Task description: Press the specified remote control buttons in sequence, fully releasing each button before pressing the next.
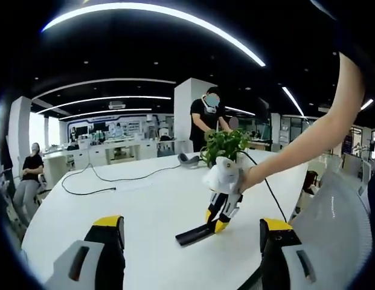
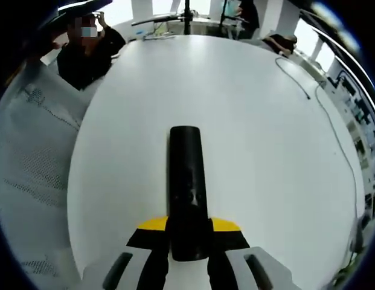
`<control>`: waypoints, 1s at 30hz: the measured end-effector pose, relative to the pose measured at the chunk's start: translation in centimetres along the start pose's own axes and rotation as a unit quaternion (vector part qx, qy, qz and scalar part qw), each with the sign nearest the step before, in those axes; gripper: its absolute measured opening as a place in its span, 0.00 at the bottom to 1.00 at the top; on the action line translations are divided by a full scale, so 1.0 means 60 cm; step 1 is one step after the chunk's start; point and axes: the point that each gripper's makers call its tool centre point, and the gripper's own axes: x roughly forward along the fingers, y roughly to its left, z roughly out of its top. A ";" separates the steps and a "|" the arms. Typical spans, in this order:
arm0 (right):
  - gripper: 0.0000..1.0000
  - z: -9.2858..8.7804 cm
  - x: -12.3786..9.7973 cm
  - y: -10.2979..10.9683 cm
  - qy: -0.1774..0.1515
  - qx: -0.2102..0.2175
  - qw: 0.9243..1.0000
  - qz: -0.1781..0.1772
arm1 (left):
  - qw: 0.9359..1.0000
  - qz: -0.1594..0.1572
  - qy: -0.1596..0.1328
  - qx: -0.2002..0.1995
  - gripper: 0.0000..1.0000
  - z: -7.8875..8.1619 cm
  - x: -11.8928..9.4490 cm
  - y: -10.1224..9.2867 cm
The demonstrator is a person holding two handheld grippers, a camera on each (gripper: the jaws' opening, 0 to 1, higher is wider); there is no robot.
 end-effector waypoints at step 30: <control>0.22 0.008 0.004 -0.098 0.008 0.013 1.000 -0.005 | 1.000 0.004 0.002 0.004 0.98 -0.001 0.000 0.001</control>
